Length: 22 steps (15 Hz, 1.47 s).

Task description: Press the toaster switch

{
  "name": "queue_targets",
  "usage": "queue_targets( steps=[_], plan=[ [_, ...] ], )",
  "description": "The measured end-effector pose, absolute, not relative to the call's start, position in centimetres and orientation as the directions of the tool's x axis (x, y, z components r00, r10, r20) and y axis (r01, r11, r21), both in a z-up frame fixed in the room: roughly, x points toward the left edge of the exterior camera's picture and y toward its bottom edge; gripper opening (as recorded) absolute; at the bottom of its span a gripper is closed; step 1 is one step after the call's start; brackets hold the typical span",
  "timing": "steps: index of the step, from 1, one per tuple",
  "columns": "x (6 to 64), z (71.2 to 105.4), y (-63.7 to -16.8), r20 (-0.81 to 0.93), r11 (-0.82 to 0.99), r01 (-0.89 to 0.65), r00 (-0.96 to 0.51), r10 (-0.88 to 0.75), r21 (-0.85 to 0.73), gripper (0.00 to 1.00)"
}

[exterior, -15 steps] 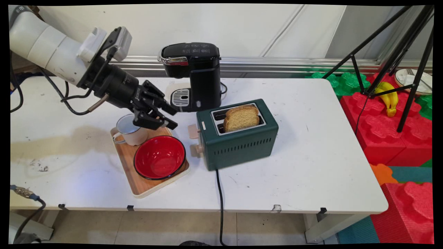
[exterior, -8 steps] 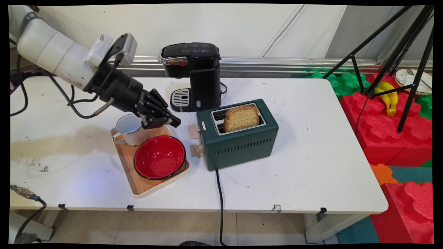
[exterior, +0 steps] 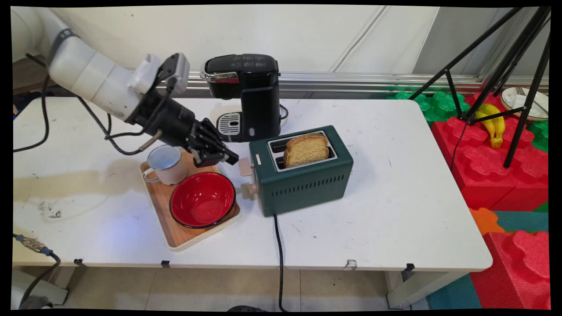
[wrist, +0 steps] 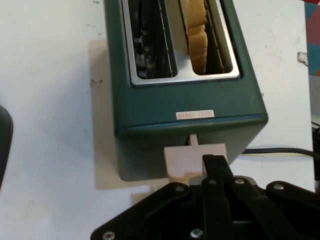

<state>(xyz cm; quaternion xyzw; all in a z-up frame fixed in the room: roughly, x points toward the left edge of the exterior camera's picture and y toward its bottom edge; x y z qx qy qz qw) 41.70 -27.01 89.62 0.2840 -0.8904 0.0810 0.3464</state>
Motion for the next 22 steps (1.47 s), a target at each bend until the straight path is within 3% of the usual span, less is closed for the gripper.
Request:
queue_targets(
  steps=[22],
  plan=[
    [39.6,84.1,-29.6,0.638,0.832,-0.552,-0.621,-0.455,0.057,0.00]
  ],
)
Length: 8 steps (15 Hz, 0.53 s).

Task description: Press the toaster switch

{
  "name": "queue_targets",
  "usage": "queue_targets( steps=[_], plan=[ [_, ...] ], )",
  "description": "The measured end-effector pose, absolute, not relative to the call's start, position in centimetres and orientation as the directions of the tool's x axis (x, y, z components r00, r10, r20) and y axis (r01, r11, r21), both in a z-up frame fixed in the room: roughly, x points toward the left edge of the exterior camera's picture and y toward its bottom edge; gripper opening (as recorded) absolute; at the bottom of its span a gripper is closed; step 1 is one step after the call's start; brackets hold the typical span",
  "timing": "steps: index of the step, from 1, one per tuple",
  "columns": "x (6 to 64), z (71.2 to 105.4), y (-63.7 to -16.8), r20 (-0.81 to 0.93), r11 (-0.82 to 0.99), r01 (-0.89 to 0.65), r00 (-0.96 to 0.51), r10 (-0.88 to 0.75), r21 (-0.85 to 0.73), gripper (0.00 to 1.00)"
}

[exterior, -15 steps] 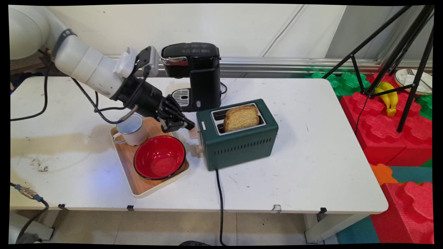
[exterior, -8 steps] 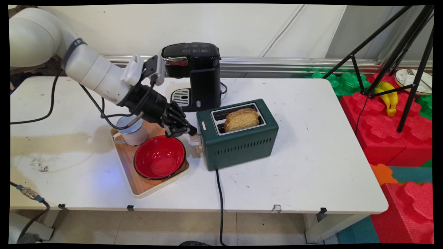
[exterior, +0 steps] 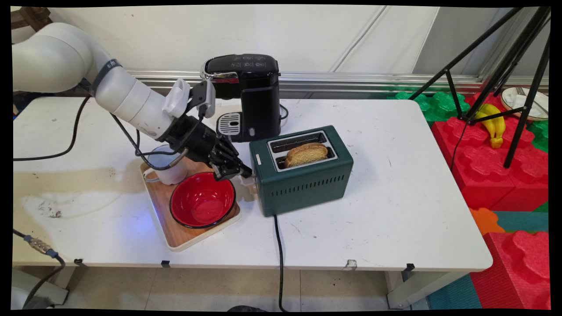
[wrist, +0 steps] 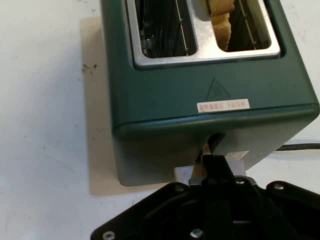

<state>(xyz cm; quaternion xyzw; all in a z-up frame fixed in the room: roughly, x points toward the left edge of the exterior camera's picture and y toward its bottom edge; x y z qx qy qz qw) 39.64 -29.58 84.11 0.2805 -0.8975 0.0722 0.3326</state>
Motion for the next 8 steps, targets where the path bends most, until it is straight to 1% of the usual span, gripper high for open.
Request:
queue_targets(
  steps=[8],
  plan=[
    [39.86,83.24,-29.58,0.627,0.835,-0.548,-0.631,-0.457,0.057,0.00]
  ],
)
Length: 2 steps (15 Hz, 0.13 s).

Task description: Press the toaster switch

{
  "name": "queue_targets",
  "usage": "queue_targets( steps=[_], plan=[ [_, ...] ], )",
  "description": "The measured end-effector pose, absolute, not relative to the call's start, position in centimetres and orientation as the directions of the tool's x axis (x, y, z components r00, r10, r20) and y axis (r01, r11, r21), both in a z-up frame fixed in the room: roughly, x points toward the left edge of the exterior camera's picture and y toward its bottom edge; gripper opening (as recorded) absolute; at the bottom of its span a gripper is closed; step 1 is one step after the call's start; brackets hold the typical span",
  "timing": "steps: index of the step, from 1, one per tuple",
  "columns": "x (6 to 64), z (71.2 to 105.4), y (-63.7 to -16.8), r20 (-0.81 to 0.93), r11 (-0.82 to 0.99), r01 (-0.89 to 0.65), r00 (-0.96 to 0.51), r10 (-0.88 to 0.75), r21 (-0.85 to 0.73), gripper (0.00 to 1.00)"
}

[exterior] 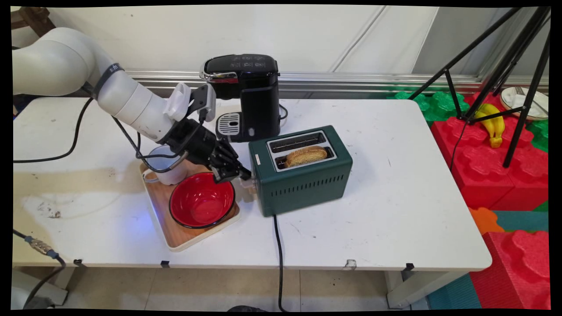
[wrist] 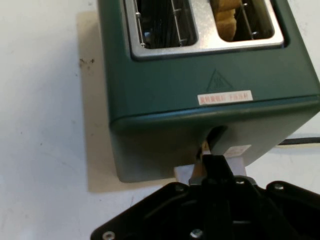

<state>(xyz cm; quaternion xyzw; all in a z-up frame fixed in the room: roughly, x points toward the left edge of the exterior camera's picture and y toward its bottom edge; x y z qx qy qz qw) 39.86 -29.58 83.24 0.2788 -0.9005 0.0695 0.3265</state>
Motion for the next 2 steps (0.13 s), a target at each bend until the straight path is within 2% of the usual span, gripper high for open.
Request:
queue_targets(
  steps=[2],
  plan=[
    [40.12,83.15,-29.43,0.622,0.837,-0.544,-0.636,-0.455,0.056,0.00]
  ],
)
